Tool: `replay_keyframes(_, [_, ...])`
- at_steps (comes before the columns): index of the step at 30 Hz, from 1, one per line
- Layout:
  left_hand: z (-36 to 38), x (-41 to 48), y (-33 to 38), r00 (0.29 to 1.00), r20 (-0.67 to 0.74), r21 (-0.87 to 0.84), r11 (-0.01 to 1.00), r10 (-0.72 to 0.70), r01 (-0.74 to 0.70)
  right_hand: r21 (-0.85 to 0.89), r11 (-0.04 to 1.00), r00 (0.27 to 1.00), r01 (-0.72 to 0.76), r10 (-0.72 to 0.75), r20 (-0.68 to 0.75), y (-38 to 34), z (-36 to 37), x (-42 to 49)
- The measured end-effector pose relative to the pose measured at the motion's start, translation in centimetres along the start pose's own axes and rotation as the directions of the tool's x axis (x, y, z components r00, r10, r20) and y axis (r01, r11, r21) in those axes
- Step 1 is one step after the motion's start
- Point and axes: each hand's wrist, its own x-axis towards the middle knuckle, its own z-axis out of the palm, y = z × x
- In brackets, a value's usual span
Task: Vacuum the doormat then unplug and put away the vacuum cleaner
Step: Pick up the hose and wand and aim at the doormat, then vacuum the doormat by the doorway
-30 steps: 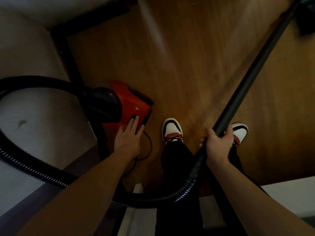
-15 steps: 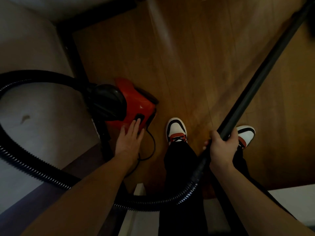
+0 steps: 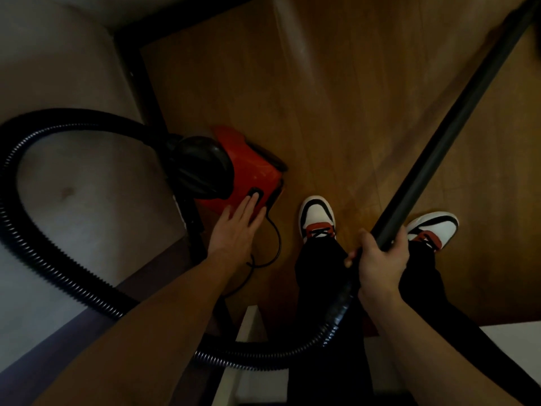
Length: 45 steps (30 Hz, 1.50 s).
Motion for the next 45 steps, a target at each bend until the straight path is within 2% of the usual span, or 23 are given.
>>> replay_keyframes(7, [-0.2,0.1,0.4,1.000,0.009,-0.003,1.000,0.001,-0.001,-0.007,1.000,1.000,0.002,-0.001,0.010,-0.3,0.6,-0.5])
replay_keyframes(14, [-0.1,0.1,0.0,0.999,0.017,-0.105,0.994,0.044,-0.042,-0.002,1.000,1.000,-0.001,0.001,-0.003,-0.1,0.8,-0.4])
replay_keyframes(22, [0.8,0.3,-1.7,0.994,-0.045,-0.200,0.974,0.098,-0.105,0.021,1.000,1.000,0.001,-0.001,-0.001,0.4,1.0,0.0])
replay_keyframes(27, [0.2,0.5,-1.5,0.996,0.046,-0.138,0.988,0.078,-0.072,0.026,1.000,1.000,-0.006,0.006,-0.006,0.5,1.2,0.1])
replay_keyframes(29, [-1.0,0.0,-0.7,0.997,0.056,-0.212,0.976,0.054,-0.040,0.020,1.000,1.000,-0.006,0.006,0.000,0.3,1.0,0.0])
replay_keyframes(32, [-4.2,-1.1,1.0,0.999,-0.035,-0.383,0.923,0.036,-0.047,0.029,1.000,1.000,-0.006,0.006,0.007,-1.1,0.7,-0.8])
replay_keyframes(34, [-7.4,-1.7,2.5,0.996,-0.087,-0.575,0.817,-0.004,-0.047,0.027,0.999,1.000,-0.017,0.016,0.019,-2.3,0.2,-1.4])
replay_keyframes(35, [-9.2,-2.0,3.4,0.995,-0.083,-0.697,0.717,-0.047,-0.025,0.020,1.000,0.999,-0.025,0.024,0.022,-2.9,0.0,-1.5])
replay_keyframes(36, [-11.1,-2.3,4.2,0.994,-0.049,-0.819,0.574,-0.095,0.014,0.013,0.999,0.999,-0.032,0.031,0.023,-3.4,-0.3,-1.6])
replay_keyframes(38, [-14.5,-2.5,5.8,0.991,0.067,-0.975,0.203,-0.116,0.090,-0.022,1.000,0.999,-0.022,0.023,0.027,-4.4,-1.1,-1.5])
replay_keyframes(40, [-17.9,-3.1,7.2,0.988,0.153,-0.981,-0.126,-0.026,0.149,-0.082,0.996,0.999,-0.027,0.030,0.037,-5.4,-2.0,-1.3])
replay_keyframes(41, [-19.5,-3.4,7.9,0.984,0.173,-0.951,-0.254,0.039,0.177,-0.102,0.994,0.998,-0.041,0.046,0.048,-5.9,-2.5,-1.2])
replay_keyframes(43, [-22.6,-4.1,8.8,0.973,0.169,-0.902,-0.373,0.158,0.217,-0.146,0.987,0.994,-0.072,0.084,0.076,-6.7,-3.4,-0.8])
replay_keyframes(45, [-24.9,-4.2,9.6,0.971,0.131,-0.904,-0.379,0.200,0.200,-0.194,0.977,0.986,-0.085,0.110,0.123,-7.7,-4.3,-0.3])
